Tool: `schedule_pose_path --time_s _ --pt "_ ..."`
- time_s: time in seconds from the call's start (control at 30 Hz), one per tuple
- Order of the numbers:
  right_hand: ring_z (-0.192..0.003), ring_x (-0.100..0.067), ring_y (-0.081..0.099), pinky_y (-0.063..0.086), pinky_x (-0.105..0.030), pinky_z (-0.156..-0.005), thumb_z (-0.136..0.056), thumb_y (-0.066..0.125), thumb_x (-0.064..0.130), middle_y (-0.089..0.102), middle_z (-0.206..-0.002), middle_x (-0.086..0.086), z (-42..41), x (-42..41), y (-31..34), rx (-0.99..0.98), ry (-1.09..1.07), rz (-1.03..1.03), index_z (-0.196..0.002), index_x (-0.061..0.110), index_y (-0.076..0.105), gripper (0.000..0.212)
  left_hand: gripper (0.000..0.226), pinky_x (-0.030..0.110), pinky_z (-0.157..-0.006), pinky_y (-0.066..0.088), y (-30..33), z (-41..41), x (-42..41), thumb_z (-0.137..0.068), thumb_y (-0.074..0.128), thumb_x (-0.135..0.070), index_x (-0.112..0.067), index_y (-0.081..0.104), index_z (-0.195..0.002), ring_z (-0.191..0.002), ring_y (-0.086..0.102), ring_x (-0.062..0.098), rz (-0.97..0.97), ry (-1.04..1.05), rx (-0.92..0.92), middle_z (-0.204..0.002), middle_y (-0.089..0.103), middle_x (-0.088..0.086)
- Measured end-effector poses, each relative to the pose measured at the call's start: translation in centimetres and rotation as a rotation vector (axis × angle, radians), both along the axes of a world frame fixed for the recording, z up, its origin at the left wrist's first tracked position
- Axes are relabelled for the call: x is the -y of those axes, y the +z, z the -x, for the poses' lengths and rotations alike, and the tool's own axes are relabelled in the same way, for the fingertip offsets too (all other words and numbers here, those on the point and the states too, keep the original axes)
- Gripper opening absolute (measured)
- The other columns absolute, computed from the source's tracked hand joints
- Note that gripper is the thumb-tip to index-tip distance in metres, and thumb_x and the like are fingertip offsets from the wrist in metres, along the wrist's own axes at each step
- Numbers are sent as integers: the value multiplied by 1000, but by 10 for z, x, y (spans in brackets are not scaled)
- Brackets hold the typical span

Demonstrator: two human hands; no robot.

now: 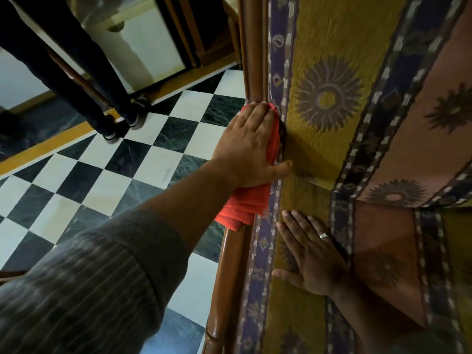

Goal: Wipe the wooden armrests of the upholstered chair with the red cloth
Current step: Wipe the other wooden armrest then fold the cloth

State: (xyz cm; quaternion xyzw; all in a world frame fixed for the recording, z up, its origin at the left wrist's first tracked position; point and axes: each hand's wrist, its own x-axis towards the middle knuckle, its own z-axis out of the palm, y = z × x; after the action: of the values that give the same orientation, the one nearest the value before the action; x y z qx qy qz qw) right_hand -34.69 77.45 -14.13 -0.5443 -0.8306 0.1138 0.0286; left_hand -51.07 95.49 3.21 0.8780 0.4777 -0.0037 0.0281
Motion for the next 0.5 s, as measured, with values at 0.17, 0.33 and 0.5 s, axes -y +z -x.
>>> schedule_pose_path --time_s 0.17,0.33,0.5 --pt "-156 -27 11 24 -53 -120 -83 33 88 14 -168 -10 -1 0 -3 23 5 -3 -157 11 25 107 117 42 -123 1 -8 -3 1 -72 41 -84 -9 10 -157 -154 0 28 -39 11 12 -167 8 13" --pt "-156 -26 11 25 -53 -120 -83 32 88 14 -168 -10 1 0 0 35 -8 12 -157 12 26 107 116 44 -125 1 -8 0 12 -75 48 -78 -9 6 -158 -154 -4 28 -28 16 18 -167 4 12" --pt "-156 -26 10 22 -52 -122 -83 30 88 13 -168 -10 1 -1 -1 43 -6 10 -157 12 25 107 102 44 -124 1 -8 -1 2 -84 44 -70 -10 5 -158 -154 -4 27 -15 19 42 -168 4 12"
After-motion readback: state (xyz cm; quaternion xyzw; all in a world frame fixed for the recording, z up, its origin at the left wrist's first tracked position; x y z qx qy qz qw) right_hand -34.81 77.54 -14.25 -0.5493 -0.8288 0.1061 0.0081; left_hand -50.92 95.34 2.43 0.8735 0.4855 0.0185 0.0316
